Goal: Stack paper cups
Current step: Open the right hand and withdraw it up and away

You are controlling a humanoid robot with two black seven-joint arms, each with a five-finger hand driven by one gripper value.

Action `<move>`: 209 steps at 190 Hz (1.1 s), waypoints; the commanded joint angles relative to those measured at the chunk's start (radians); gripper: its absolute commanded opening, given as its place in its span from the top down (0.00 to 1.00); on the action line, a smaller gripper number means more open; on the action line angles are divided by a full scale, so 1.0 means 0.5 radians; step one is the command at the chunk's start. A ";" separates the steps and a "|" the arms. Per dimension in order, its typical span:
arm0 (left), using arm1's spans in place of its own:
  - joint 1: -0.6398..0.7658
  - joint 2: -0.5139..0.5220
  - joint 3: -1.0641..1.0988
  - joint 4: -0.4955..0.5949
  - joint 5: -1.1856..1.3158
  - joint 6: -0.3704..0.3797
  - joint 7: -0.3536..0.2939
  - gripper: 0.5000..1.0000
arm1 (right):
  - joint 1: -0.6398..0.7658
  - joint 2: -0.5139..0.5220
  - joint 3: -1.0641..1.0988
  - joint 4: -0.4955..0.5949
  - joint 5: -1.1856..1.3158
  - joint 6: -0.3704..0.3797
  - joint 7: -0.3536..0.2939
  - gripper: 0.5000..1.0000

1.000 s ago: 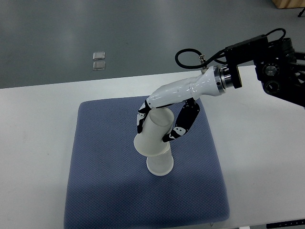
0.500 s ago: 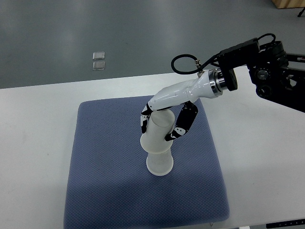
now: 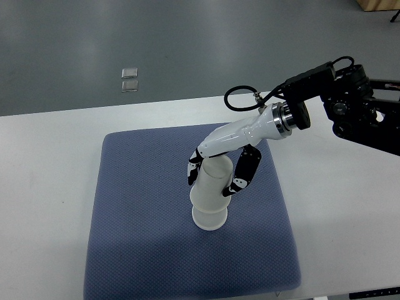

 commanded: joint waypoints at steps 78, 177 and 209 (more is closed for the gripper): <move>0.000 0.000 0.000 0.000 0.000 0.000 0.000 0.00 | -0.068 -0.015 0.086 -0.086 0.076 -0.032 0.000 0.17; 0.000 0.000 0.000 0.000 0.000 0.000 0.000 0.00 | -0.360 0.046 0.337 -0.915 1.521 -0.136 -0.018 0.17; 0.000 0.000 0.000 0.000 0.000 0.000 0.000 0.00 | -0.544 0.178 0.337 -1.022 2.006 -0.305 -0.165 0.17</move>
